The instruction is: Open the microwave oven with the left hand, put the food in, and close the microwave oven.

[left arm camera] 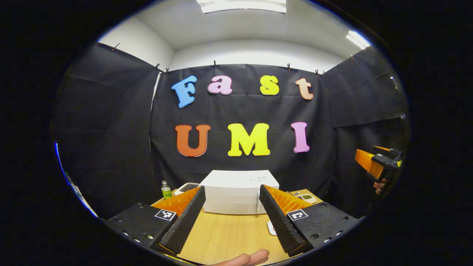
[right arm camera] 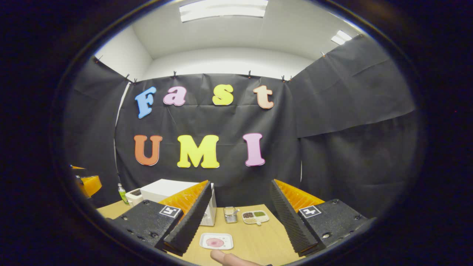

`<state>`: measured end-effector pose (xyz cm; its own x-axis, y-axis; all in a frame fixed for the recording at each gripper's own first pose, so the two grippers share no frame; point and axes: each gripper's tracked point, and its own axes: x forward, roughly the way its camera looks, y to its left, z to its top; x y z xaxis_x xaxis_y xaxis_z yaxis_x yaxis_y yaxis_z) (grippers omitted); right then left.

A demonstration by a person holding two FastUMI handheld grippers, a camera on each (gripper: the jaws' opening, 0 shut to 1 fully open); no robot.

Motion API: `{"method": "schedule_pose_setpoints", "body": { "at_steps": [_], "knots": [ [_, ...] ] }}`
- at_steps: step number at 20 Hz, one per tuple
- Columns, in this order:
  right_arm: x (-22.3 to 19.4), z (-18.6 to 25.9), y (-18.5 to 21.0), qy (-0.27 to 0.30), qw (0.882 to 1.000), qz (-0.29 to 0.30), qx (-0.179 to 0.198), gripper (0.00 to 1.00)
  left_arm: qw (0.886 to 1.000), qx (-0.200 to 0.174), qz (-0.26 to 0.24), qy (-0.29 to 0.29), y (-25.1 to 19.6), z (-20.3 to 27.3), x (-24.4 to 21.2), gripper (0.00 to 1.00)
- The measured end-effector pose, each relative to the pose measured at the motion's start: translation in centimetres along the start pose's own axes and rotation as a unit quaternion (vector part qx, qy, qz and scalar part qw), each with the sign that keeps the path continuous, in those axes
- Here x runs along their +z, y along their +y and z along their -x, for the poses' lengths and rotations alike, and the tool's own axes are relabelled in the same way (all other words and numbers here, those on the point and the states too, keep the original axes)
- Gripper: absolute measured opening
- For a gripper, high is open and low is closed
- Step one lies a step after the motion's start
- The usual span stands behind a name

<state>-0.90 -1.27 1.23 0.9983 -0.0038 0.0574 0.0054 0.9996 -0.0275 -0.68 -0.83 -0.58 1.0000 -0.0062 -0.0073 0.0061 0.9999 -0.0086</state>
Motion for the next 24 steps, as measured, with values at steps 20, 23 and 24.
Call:
{"method": "schedule_pose_setpoints", "body": {
  "at_steps": [20, 23, 24],
  "knots": [
    [-3.4, -3.0, -3.6, 0.005, 1.000, -0.013, -0.006, 1.00, 0.998, -0.035, 0.047, 0.006, -5.1, -17.3, -7.9, 0.92],
    [-4.3, -3.4, -4.9, 0.006, 1.000, -0.010, -0.008, 1.00, 0.997, -0.058, 0.044, 0.036, -7.6, -21.6, -11.6, 0.92],
    [-4.6, -3.5, -5.3, 0.007, 1.000, -0.010, -0.007, 1.00, 0.997, -0.060, 0.042, 0.039, -8.1, -23.1, -12.6, 0.92]
  ]
}}
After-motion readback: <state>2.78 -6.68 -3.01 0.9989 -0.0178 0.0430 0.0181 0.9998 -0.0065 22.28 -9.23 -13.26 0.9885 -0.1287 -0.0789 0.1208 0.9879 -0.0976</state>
